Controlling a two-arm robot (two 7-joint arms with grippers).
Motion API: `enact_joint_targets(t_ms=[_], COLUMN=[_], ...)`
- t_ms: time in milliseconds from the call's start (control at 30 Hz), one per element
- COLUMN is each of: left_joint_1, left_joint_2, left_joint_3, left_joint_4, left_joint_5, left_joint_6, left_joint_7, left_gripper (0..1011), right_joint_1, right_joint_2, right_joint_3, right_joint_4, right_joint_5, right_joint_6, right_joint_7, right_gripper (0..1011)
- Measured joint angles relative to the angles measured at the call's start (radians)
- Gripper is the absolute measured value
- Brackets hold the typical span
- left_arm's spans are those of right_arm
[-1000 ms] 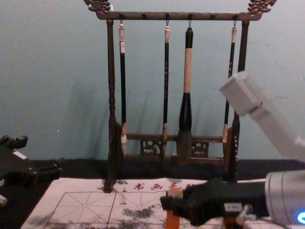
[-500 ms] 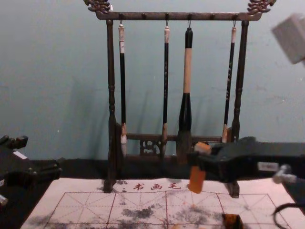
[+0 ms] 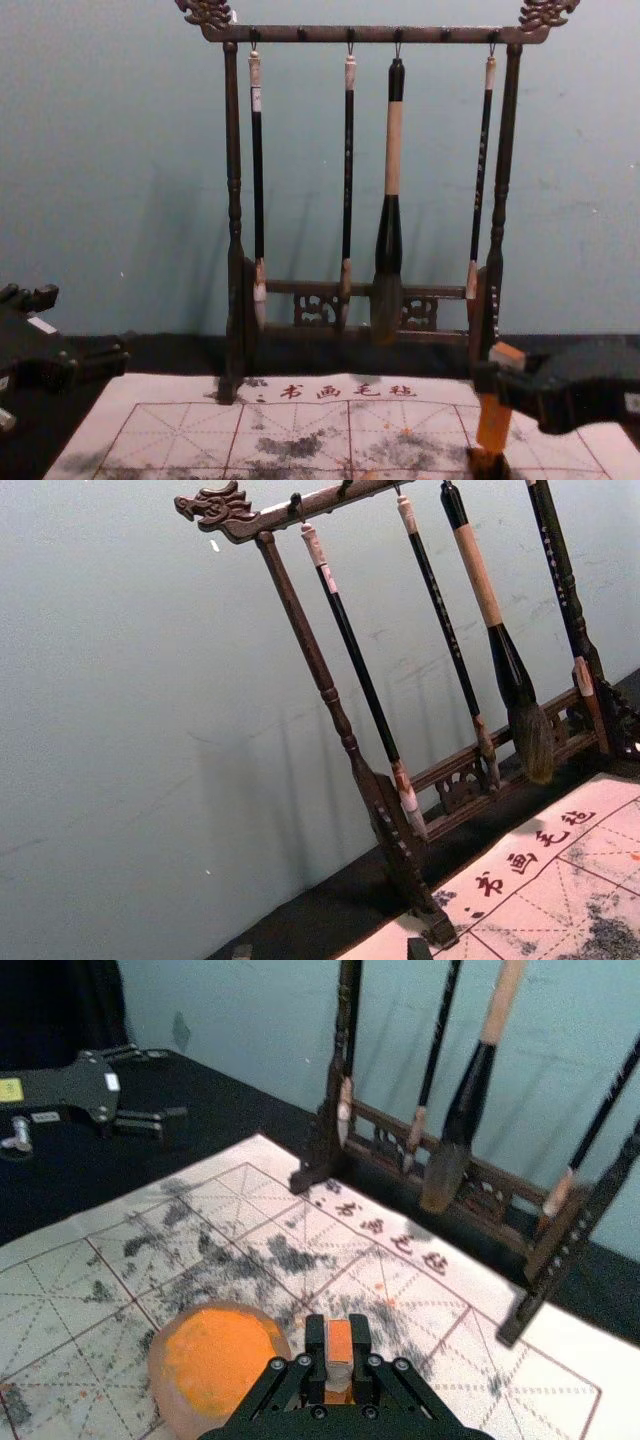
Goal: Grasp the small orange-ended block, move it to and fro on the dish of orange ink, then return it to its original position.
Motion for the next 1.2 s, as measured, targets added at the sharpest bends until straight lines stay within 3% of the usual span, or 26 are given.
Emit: enact_joint_targets(t_ms=[400, 1200], left_joint_1=[0.0, 0.0], left_joint_2=[0.0, 0.0], left_joint_3=[0.0, 0.0], left_joint_4=[0.0, 0.0], left_joint_5=[0.0, 0.0], left_joint_6=[0.0, 0.0], left_joint_7=[0.0, 0.0], left_gripper=[1001, 1001], right_joint_1=[-0.025, 0.006], right_joint_2=[-0.03, -0.078], right_joint_3=[0.03, 0.024], right_joint_4=[0.017, 0.083], right_joint_5=[-0.005, -0.045], right_joint_6=[0.027, 0.049], right_joint_7=[-0.016, -0.012], right_gripper=[105, 105])
